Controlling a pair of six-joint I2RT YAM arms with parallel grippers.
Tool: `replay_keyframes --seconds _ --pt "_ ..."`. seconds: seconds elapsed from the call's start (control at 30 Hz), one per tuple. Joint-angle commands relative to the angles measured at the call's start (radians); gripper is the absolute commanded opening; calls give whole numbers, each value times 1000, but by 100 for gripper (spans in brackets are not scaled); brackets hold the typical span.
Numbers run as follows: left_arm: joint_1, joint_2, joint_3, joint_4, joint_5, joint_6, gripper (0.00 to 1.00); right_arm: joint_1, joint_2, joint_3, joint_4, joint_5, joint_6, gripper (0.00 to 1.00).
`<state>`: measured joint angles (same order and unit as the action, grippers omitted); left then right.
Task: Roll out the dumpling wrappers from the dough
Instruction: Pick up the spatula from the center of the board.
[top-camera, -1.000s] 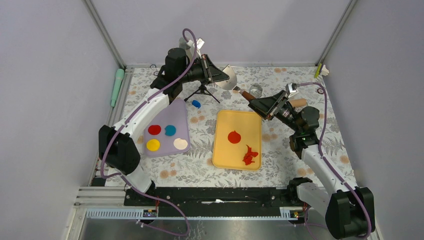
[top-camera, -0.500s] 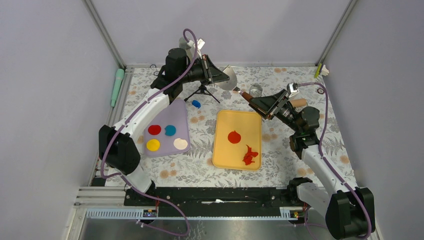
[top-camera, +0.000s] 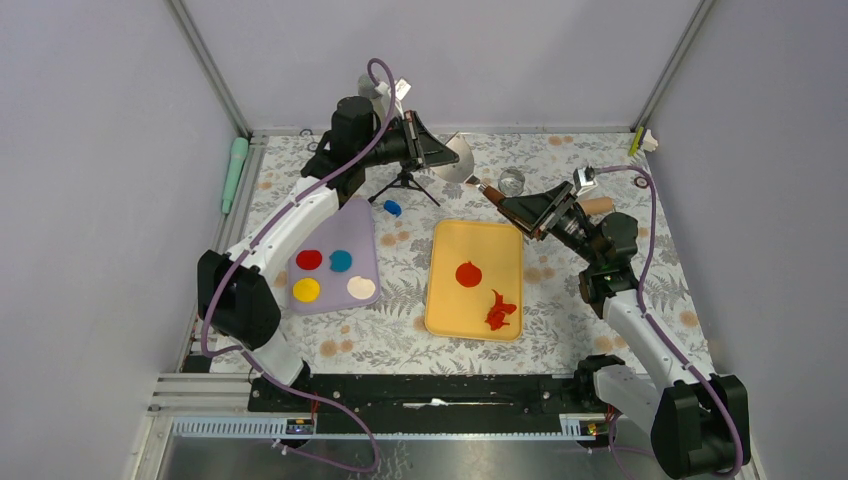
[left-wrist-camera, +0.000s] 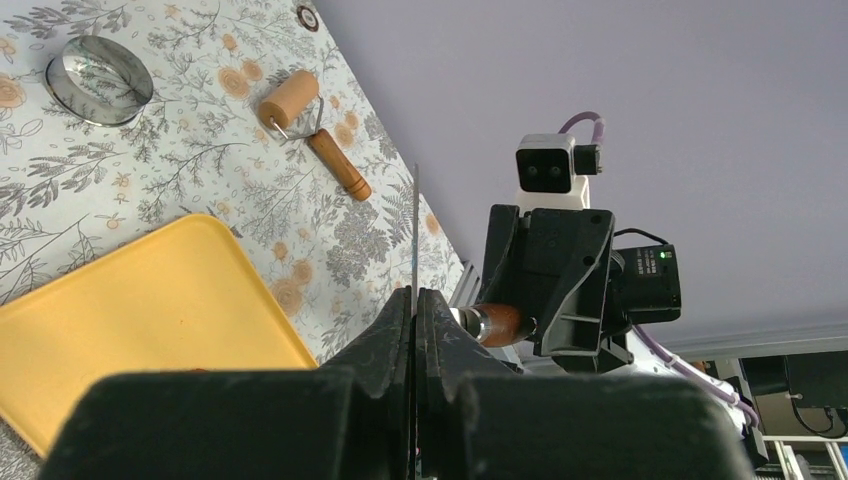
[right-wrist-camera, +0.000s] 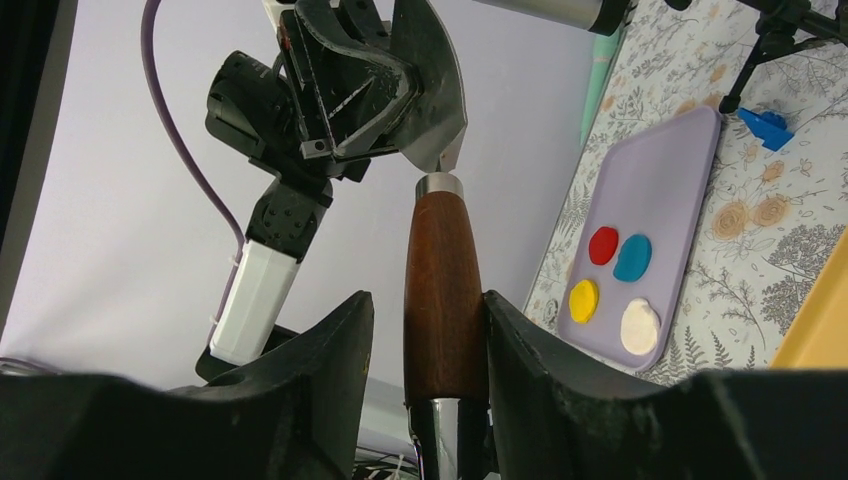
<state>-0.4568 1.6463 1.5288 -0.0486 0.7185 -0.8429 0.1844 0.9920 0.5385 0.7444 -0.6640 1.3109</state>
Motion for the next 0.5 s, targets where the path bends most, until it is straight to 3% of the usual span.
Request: replay_keyframes --seconds 0.0,0.17,0.27,0.37,0.47 --pt "3 -23 20 21 19 30 0 9 -10 10 31 18 -27 51" --pt "3 -18 25 17 36 27 0 9 -8 11 28 24 -26 51" --pt "3 -14 26 19 43 21 0 9 1 12 39 22 -15 46" --pt "3 -15 25 20 40 18 0 9 7 20 31 12 -15 34" --pt "3 -14 26 23 42 16 0 9 11 26 29 3 -16 36"
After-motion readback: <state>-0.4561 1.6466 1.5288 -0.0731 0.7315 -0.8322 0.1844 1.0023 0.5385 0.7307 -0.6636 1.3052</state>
